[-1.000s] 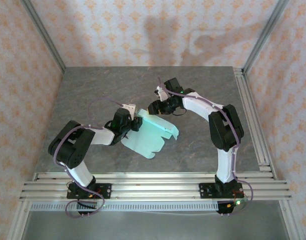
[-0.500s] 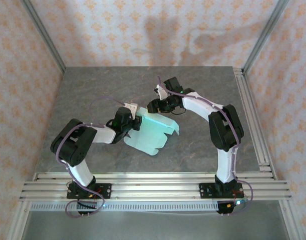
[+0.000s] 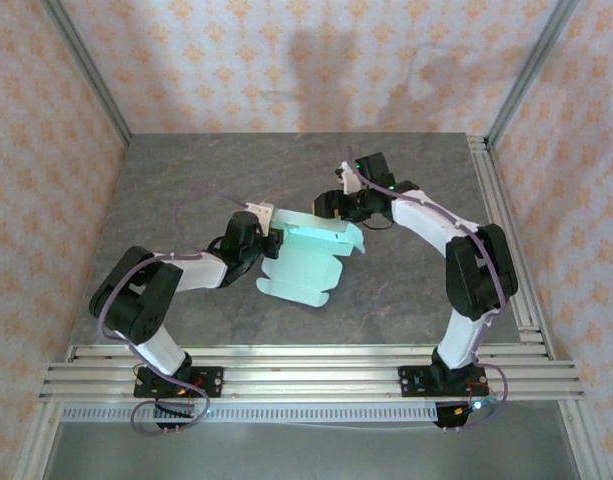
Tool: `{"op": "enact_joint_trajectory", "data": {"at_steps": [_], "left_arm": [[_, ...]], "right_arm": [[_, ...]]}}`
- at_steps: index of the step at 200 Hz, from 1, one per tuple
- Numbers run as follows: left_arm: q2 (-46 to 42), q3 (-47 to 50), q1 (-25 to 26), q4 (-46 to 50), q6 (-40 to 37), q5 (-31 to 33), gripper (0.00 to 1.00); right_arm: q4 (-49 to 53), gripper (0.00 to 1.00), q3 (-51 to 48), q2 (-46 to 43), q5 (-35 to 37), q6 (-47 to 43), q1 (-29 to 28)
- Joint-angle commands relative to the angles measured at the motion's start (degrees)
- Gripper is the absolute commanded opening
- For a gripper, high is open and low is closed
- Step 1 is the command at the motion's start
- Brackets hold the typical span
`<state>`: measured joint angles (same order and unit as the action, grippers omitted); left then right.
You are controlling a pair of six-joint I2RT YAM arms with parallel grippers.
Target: Fold the paper box
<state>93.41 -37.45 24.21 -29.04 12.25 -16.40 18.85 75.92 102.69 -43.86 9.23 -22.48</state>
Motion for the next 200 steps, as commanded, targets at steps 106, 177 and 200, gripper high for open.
{"op": "enact_joint_trajectory", "data": {"at_steps": [106, 177, 200], "left_arm": [[-2.11, -3.2, -0.77, -4.12, 8.4, -6.68, 0.03], [-0.28, -4.44, -0.83, -6.86, 12.14, -7.02, 0.04], [0.19, -4.63, -0.91, -6.61, 11.76, -7.84, 0.04]], "right_arm": [[2.61, 0.65, 2.77, 5.5, -12.17, -6.1, -3.98], [1.98, 0.65, 1.98, 5.54, -14.61, -7.85, -6.6], [3.31, 0.65, 2.24, 4.85, -13.06, -8.99, -6.53]]}}
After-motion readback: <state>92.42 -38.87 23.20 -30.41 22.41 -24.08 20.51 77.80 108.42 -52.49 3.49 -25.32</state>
